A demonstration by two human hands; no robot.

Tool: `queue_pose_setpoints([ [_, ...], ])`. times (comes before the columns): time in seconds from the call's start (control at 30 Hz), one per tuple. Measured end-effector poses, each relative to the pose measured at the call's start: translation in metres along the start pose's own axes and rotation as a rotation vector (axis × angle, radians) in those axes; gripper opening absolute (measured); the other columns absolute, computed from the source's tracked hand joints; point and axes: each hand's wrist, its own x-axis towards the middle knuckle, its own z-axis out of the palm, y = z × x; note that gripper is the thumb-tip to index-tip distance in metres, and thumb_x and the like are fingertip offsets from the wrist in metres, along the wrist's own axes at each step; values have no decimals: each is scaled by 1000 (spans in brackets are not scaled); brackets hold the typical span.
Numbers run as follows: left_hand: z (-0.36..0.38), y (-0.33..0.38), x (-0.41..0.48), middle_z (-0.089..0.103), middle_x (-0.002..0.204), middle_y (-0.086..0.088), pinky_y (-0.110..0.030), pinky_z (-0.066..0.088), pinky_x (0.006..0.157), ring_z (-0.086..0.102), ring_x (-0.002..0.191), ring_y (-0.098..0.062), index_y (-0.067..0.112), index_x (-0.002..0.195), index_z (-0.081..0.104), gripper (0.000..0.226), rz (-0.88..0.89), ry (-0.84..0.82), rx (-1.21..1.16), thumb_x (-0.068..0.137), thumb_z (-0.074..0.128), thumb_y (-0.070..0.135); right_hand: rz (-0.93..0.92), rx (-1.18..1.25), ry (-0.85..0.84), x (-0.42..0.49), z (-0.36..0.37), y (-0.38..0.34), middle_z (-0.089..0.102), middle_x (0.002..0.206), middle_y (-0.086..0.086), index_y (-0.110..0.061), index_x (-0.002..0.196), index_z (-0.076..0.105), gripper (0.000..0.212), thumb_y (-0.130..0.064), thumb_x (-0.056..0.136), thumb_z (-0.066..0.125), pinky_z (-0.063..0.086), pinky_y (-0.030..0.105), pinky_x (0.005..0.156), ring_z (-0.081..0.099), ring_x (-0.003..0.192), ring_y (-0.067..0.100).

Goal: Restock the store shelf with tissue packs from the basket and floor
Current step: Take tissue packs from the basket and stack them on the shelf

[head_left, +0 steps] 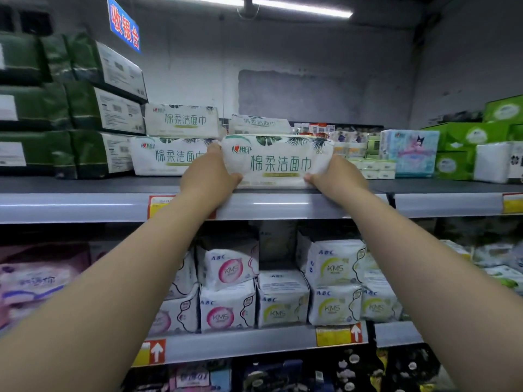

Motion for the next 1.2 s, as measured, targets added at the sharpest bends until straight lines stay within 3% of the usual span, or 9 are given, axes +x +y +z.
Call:
queue_pose_setpoints([
  [0.07,-2,-2,-1,50,138,-18,-38,40,97,48,126,-35,8,143,32,68,25,-80,16,90,61,40,-8,13,10,0,1,1,64,101,11,-7,104,54,42,-43,87,68,42,31,72,58,88,29],
  [0.13,-1,1,-8,15,159,-18,-41,24,115,22,145,-31,4,153,6,87,83,-84,75,94,54,45,-26,41,26,-4,2,3,60,121,14,-3,129,44,61,-44,88,65,42,32,78,57,109,33],
  [0.17,-1,5,-14,-3,162,-15,-44,13,118,6,149,-28,5,153,-5,91,140,-50,129,94,51,47,-56,43,49,-7,2,5,56,128,14,-4,134,38,67,-46,88,64,43,35,84,53,117,34],
  [0.23,2,19,-25,-17,161,-8,-46,2,119,-8,149,-23,11,154,-10,89,314,-7,205,96,46,49,-159,-10,118,-15,1,13,48,137,14,-6,138,34,74,-51,87,62,41,42,100,44,127,36],
  [0.33,16,47,-37,-14,162,-4,-45,1,119,-7,150,-20,16,155,-5,83,534,-129,165,97,44,49,-273,-210,157,-29,-8,35,31,154,13,-11,150,23,84,-58,88,55,23,46,116,25,143,31],
  [0.47,51,88,-55,-11,163,-4,-46,3,119,-4,150,-20,16,155,-3,81,702,-248,154,97,41,52,-300,-424,132,-52,-28,80,11,163,6,-19,155,12,83,-60,92,46,10,48,120,8,150,24],
  [0.87,177,217,-130,-15,162,-2,-47,-1,118,-10,149,-19,19,155,-6,81,995,-533,48,97,36,57,177,-680,-91,-138,-82,258,-11,163,2,-27,155,-7,86,-69,91,32,0,46,120,-11,150,22],
  [1.2,308,329,-226,-25,159,-1,-47,-9,118,-20,147,-18,19,153,-14,84,1160,-854,0,96,30,62,415,-666,-149,-215,-109,426,-8,163,4,-24,155,-4,86,-68,92,33,-2,47,119,-11,150,21],
])
